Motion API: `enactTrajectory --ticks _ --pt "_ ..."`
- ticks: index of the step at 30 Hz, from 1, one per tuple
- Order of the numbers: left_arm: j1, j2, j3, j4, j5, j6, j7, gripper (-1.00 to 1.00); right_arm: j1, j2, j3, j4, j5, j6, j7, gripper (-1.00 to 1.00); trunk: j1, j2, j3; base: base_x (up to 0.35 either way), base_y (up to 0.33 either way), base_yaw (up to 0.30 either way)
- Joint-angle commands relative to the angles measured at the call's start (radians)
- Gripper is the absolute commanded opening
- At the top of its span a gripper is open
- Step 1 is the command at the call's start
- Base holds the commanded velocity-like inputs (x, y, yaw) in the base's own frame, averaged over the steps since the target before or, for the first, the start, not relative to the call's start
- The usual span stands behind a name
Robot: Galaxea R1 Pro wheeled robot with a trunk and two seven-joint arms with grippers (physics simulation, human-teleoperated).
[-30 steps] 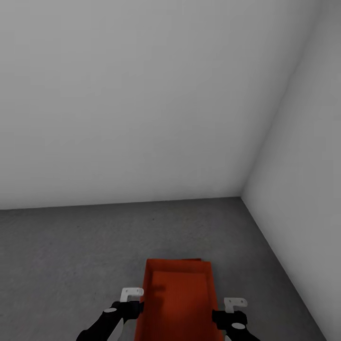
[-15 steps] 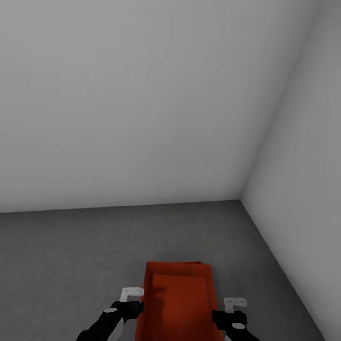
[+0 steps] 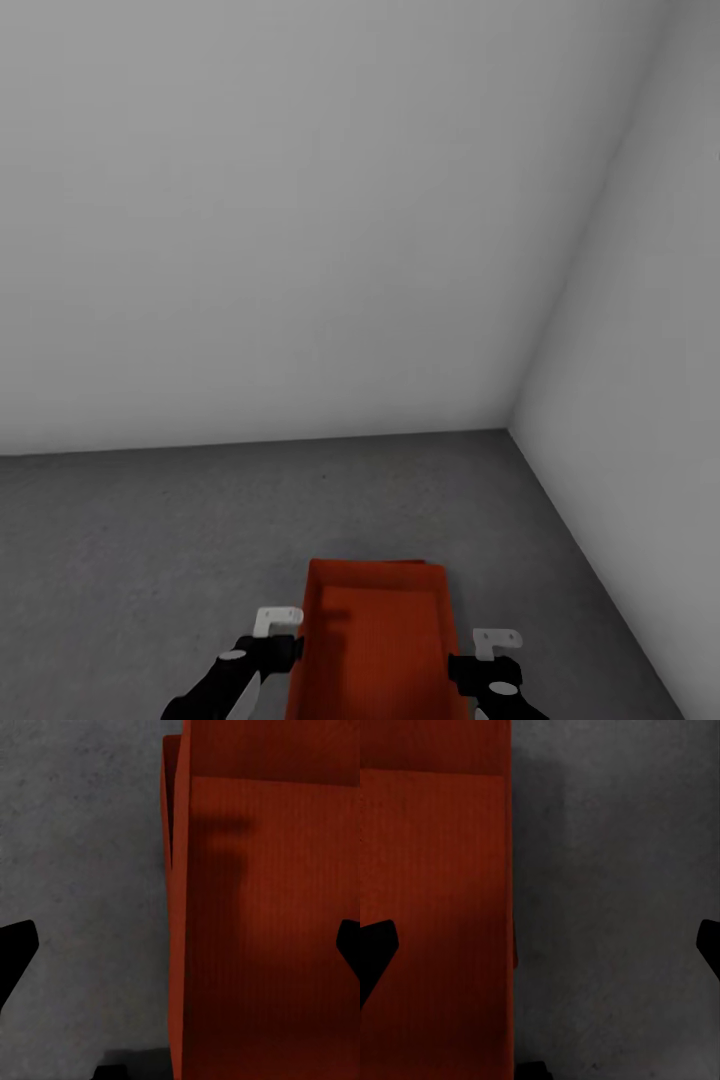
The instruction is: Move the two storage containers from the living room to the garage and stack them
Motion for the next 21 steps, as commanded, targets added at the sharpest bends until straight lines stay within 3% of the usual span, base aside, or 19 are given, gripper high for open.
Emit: enactTrajectory --ticks 1,12,21 --pt "0.0 0.0 0.0 -0.002 0.0 0.006 0.002 1.0 -0.001 -0.001 0.008 -0.001 -0.011 -0.002 -0.005 1.0 0.0 -0.001 0.001 0.0 0.0 0.0" --pt "0.0 0.0 -0.003 -0.002 -0.001 0.006 0.003 1.0 -0.001 -0.001 0.008 -0.001 -0.011 -0.002 -0.005 1.0 0.0 -0.001 0.018 -0.019 0.0 0.0" --pt "0.0 -0.001 -0.004 -0.003 -0.001 0.012 0.005 1.0 -0.001 -0.001 0.008 -0.001 -0.011 -0.002 -0.005 1.0 0.0 -0.001 0.032 -0.294 0.0 0.0"
